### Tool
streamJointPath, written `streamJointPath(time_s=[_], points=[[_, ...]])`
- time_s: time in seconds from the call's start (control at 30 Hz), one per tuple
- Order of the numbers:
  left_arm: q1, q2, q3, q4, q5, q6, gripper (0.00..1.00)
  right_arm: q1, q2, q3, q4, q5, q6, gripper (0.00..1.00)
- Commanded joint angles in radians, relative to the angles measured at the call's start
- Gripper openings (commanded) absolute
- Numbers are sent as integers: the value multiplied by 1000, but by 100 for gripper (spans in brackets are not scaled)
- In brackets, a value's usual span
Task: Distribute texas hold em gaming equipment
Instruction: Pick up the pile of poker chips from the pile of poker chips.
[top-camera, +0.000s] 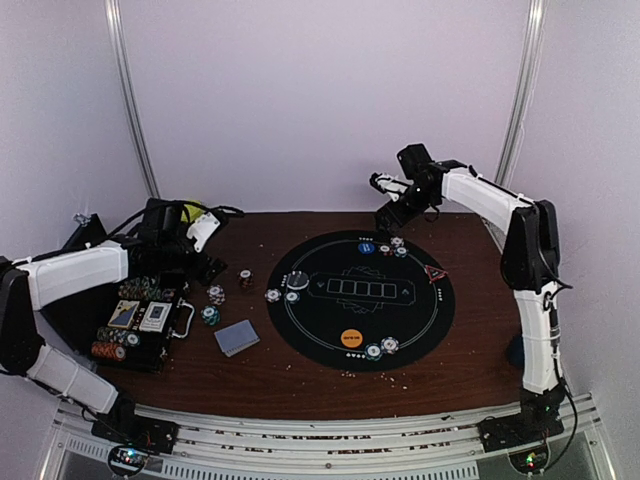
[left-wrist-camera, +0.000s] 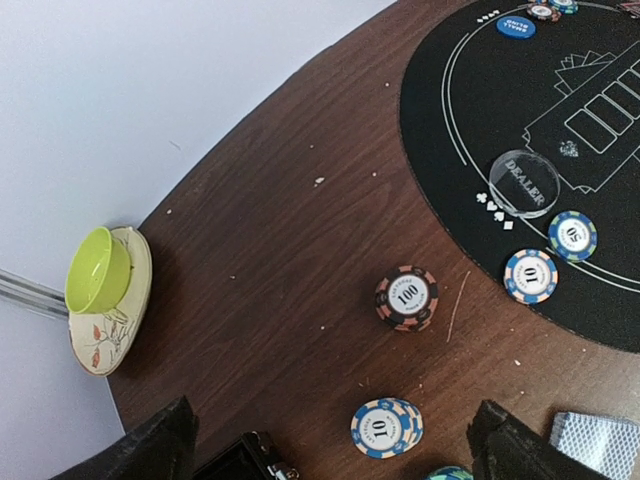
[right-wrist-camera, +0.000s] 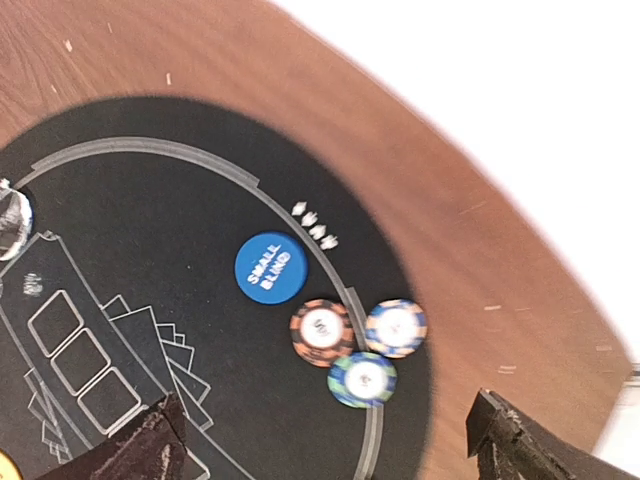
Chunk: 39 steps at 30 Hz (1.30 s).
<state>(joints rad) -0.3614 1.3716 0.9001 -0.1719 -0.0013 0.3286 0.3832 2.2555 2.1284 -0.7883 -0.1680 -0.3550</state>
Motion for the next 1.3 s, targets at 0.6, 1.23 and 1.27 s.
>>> streamJointPath(time_s=[0.6, 1.23, 1.27], points=[[7, 518, 553, -468, 266, 91, 98, 52, -369, -512, 109, 162, -84, 100], [7, 670, 658, -504, 252, 93, 89, 168, -317, -553, 155, 301, -118, 100], [8, 676, 662, -505, 249, 92, 89, 168, -320, -554, 157, 301, -119, 100]])
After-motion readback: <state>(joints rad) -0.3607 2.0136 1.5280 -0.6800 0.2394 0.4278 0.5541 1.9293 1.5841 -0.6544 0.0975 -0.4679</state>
